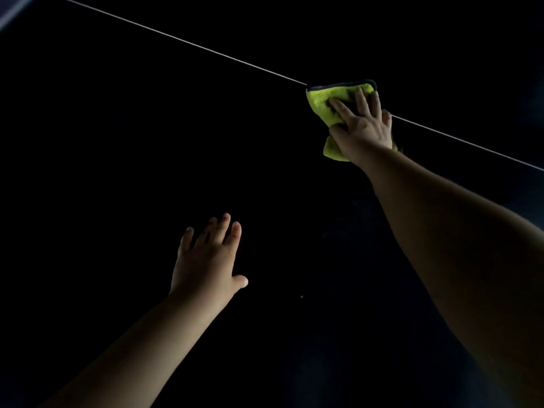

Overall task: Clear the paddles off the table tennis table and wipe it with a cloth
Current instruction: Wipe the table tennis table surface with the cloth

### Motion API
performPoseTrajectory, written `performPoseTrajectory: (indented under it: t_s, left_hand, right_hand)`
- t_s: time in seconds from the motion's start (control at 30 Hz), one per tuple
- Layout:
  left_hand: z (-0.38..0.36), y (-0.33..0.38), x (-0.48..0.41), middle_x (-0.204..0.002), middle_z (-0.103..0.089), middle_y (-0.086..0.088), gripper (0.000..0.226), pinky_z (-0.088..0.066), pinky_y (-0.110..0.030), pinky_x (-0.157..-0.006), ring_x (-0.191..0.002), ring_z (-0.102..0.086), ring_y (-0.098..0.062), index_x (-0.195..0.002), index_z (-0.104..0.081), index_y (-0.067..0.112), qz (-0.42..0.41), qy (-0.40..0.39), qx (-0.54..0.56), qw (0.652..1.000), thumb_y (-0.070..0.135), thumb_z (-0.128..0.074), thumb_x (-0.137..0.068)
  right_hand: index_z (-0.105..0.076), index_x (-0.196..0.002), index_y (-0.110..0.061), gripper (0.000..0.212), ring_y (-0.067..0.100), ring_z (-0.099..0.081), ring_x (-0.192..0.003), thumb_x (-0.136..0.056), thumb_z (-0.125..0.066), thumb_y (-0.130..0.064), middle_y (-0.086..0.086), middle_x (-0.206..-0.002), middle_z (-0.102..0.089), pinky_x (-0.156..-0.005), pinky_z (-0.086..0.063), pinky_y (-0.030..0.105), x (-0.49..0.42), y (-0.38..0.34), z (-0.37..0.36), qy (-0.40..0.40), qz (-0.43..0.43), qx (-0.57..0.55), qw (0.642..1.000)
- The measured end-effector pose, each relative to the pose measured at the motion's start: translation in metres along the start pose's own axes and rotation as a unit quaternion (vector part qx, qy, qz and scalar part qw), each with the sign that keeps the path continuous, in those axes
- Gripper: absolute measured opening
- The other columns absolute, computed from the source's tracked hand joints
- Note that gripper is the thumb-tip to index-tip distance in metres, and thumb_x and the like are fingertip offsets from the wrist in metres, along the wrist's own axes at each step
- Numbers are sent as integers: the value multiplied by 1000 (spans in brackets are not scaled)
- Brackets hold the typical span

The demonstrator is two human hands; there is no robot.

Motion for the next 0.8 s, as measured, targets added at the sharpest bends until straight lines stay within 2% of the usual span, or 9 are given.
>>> performPoseTrajectory:
  t_s: [0.17, 0.4, 0.6, 0.73, 0.8]
  left_hand:
    - [1, -1, 5, -158, 11, -1, 94, -1, -41, -116, -145, 5, -18, -150, 2, 22, -6, 7, 14, 1000, 56, -56, -84]
    - [6, -4, 13, -159, 0, 0, 91, -5, -41, -116, -146, -2, -18, -150, -9, 21, -13, 29, 18, 999, 56, -58, -82]
    - [1, -7, 73, -158, -11, 1, 71, -6, -37, -116, -145, -7, -17, -149, -21, 21, -62, 134, 10, 989, 52, -47, -91]
    - [-20, -28, 132, -155, -23, -1, 67, -11, -37, -115, -143, -17, -19, -146, -30, 19, -88, 165, 22, 982, 47, -52, -90]
    - [-34, -41, 160, -149, -37, -5, 66, -22, -41, -112, -138, -31, -23, -140, -44, 16, -95, 167, 20, 981, 43, -64, -83]
  right_hand:
    - [-18, -151, -47, 63, 30, 9, -150, -93, -43, -45, 3, -165, 0, -119, -2, 50, 55, 1, -7, -3, -7, 7, 1000]
    - [-16, -151, -49, 69, 31, 10, -149, -89, -48, -47, 3, -165, 1, -119, 0, 51, 165, -44, -35, -23, 19, 18, 999]
    - [-10, -150, -52, 71, 28, 17, -149, -84, -36, -52, 2, -164, 6, -118, 5, 51, 271, -92, -65, -33, 49, 31, 998]
    - [-9, -150, -53, 70, 28, 17, -149, -82, -25, -58, 2, -164, 7, -117, 11, 49, 341, -129, -85, -36, 70, 40, 996]
    - [-12, -150, -52, 71, 30, 15, -149, -80, -24, -58, 3, -164, 4, -116, 12, 48, 375, -149, -94, -35, 78, 35, 996]
Point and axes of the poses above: each hand's wrist, its own x-axis away from the middle knuckle, its own z-axis out of the back of the hand, y = z × x, the point moved 9 cm from there along -x, towards the middle knuckle
